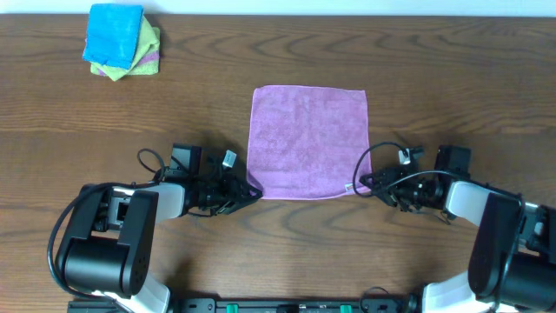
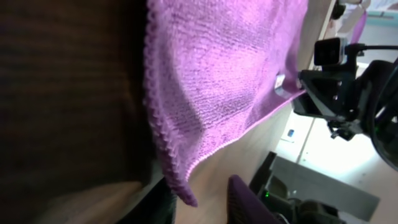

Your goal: Fold the cloth

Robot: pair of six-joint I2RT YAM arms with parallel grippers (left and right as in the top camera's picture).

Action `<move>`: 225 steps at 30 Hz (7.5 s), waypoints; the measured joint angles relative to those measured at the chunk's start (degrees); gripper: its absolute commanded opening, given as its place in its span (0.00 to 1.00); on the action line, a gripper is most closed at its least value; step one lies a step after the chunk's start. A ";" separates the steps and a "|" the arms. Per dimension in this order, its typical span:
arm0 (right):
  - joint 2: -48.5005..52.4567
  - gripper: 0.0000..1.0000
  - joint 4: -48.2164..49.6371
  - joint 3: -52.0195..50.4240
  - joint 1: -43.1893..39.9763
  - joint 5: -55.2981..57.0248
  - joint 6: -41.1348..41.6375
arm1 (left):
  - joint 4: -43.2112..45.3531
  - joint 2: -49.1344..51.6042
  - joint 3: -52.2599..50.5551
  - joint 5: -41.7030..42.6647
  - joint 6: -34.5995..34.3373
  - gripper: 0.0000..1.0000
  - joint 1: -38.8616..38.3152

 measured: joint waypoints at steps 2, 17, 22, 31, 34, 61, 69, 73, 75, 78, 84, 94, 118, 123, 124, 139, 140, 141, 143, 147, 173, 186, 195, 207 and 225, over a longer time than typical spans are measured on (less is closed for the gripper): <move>0.00 0.02 -0.22 0.00 0.00 0.02 0.04 | -0.04 0.00 0.00 -0.61 0.02 0.06 0.00; 0.00 0.36 -0.90 0.02 -0.02 -3.41 0.81 | -0.28 0.11 4.61 -0.35 0.79 0.06 -0.04; 0.00 0.48 -1.49 0.02 0.00 -3.96 0.83 | -0.20 0.11 6.99 -0.11 0.81 0.06 -0.04; 0.00 0.37 -6.03 0.02 -0.02 -3.96 0.79 | -0.28 0.11 6.99 -0.11 0.81 0.06 -0.04; 0.00 0.29 -6.03 0.02 0.00 -3.85 0.81 | -0.28 0.11 6.99 -0.11 0.81 0.06 -0.04; -6.23 0.02 -3.32 10.23 2.71 -2.32 6.29 | -2.10 0.11 21.81 -4.55 -0.17 0.06 -0.04; -2.16 0.02 -3.43 20.48 7.65 5.09 7.89 | -12.76 2.71 29.97 -13.46 6.38 0.06 -0.04; 4.52 0.01 -3.76 25.16 7.65 6.56 8.31 | -13.16 6.56 33.35 -15.61 7.78 0.06 -0.04; 7.39 0.02 -3.87 26.93 7.67 7.06 8.37 | -13.38 8.55 35.23 -15.98 8.44 0.05 -0.04; 10.47 0.01 -4.09 29.55 7.76 7.93 8.48 | -14.49 11.74 39.39 -16.50 8.81 0.05 -0.04; 13.53 0.01 -4.17 35.91 7.89 9.18 8.85 | -18.40 17.77 49.83 -16.94 10.56 0.05 -0.07; 18.49 0.02 -7.32 44.48 7.98 10.21 9.42 | -26.27 22.91 61.35 -18.58 14.60 0.06 -0.22; 18.80 0.01 -25.99 44.61 11.63 25.20 4.28 | -45.09 23.28 61.55 -27.69 23.65 0.06 -0.46; 18.80 0.01 -21.81 44.63 11.63 24.26 4.39 | -43.17 23.28 61.55 -28.20 23.78 0.06 -0.42; 18.80 0.02 -21.33 44.63 11.63 23.91 4.50 | -42.91 23.28 61.55 -28.24 23.78 0.06 -0.42; 18.80 0.01 -19.50 44.63 11.63 22.40 5.05 | -43.56 23.28 61.55 -27.12 23.50 0.11 -1.77; 18.80 0.02 -19.50 44.65 11.63 22.40 5.18 | -43.58 23.28 61.55 -27.08 23.54 0.14 -1.88; 18.80 0.01 -19.50 44.65 11.63 22.38 5.25 | -43.56 23.28 61.55 -26.99 23.47 0.17 -1.95; 18.80 0.02 -19.50 44.65 11.63 22.25 5.40 | -43.60 23.28 61.55 -26.71 23.15 0.24 -1.97; 18.80 0.02 -19.58 44.63 11.63 22.18 5.42 | -44.13 23.28 61.55 -25.20 23.30 0.32 -1.75; 18.80 0.02 -19.91 44.65 11.63 21.99 5.42 | -45.07 23.28 61.55 -19.47 21.84 0.33 2.19; 18.80 0.02 -19.93 44.63 11.63 21.99 5.44 | -42.93 23.28 61.55 -17.42 20.48 0.33 -0.26; 18.80 0.02 -19.93 44.65 11.63 21.92 5.42 | -42.25 23.28 61.55 -20.81 20.50 0.33 -2.25; 18.80 0.01 -19.93 44.65 11.63 21.29 5.44 | -41.99 23.28 61.55 -26.75 21.00 0.33 -2.51; 18.80 0.02 -19.93 44.65 11.63 20.92 5.44 | -41.07 23.28 61.55 -27.43 20.98 0.33 -3.87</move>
